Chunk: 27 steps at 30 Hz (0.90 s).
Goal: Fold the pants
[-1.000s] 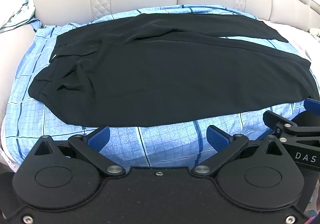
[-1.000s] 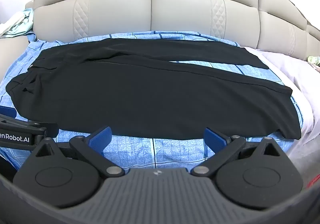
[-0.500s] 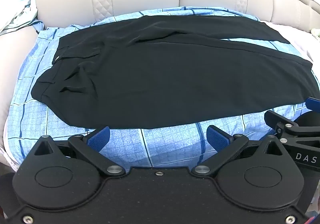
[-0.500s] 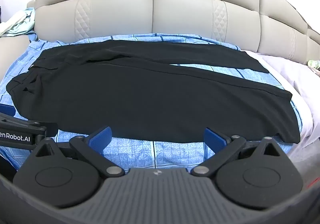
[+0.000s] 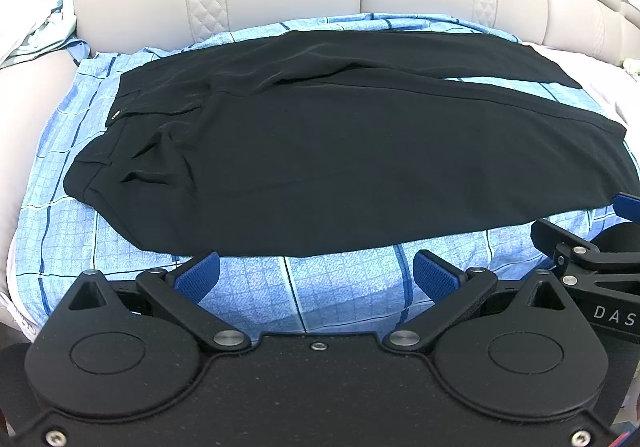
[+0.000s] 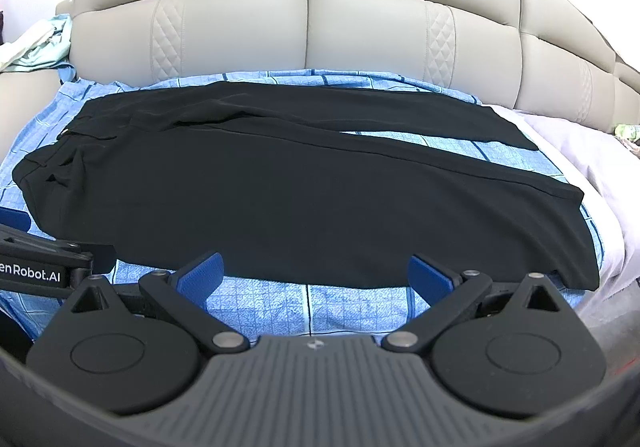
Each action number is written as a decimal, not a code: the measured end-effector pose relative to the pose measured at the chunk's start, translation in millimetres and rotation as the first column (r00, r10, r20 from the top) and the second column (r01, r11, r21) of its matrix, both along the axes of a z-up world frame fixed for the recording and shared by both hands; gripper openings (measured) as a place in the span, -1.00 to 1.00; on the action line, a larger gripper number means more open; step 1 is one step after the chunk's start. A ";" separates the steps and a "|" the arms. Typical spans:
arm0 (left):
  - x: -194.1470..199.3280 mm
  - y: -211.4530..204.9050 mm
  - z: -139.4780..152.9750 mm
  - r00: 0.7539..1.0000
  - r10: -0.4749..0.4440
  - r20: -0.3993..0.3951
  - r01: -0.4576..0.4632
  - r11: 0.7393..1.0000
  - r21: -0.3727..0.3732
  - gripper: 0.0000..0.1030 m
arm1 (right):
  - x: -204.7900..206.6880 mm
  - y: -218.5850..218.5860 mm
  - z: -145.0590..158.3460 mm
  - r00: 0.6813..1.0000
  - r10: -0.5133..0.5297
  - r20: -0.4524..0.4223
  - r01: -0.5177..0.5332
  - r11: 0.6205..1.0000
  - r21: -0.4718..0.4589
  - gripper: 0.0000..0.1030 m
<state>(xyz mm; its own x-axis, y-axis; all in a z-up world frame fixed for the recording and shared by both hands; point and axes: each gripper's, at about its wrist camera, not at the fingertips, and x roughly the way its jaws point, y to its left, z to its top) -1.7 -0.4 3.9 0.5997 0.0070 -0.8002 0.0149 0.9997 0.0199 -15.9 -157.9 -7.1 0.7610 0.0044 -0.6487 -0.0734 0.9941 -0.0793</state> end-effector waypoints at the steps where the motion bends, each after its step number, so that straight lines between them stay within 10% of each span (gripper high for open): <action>1: 0.0 0.1 -0.1 1.000 0.000 0.000 0.000 1.000 0.000 1.00 | -0.3 0.1 0.0 1.000 -0.001 0.000 0.001 1.000 -0.001 1.00; 27: 0.6 -2.0 -2.1 1.000 0.009 -0.004 -0.009 1.000 0.004 1.00 | 0.8 -2.1 -3.3 1.000 -0.004 -0.004 0.004 1.000 -0.001 1.00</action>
